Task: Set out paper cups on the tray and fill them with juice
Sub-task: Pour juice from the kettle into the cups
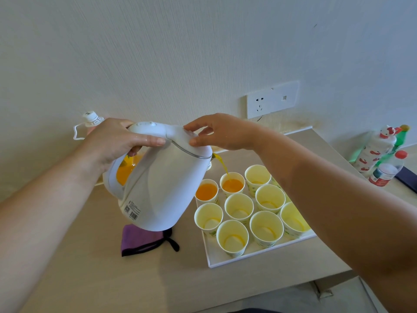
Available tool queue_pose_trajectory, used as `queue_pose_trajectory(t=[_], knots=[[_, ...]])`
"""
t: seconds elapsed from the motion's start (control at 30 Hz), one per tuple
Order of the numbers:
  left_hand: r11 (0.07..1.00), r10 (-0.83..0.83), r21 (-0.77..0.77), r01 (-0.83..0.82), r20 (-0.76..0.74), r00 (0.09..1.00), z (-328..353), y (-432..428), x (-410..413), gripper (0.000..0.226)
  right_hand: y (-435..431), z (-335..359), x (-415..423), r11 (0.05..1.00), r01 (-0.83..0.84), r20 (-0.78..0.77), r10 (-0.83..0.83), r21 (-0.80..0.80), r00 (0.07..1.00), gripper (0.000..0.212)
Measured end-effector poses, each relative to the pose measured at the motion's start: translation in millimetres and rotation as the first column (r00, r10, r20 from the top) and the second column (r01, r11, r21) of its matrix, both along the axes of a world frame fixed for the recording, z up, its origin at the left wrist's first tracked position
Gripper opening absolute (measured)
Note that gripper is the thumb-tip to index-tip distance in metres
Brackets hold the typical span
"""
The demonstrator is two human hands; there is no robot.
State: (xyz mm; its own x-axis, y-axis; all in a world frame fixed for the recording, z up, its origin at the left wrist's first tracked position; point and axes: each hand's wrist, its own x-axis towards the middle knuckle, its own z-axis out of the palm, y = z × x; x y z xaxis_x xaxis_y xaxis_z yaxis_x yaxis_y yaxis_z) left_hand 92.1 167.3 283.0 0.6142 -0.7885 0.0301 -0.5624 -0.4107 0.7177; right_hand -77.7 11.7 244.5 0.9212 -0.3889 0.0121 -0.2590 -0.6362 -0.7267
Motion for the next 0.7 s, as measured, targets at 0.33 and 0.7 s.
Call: queue_pose_trajectory(t=[0.33, 0.7], knots=[[1.000, 0.004, 0.013, -0.004, 0.005, 1.000, 3.7, -0.8, -5.5, 0.100, -1.0, -0.2, -1.4, 1.000, 0.005, 0.003, -0.005, 0.007, 1.000, 0.045], [0.999, 0.000, 0.034, 0.000, 0.011, 1.000, 2.5, -2.0, -4.9, 0.081, -1.3, -0.9, -2.2, 1.000, -0.001, -0.002, 0.001, 0.005, 1.000, 0.045]])
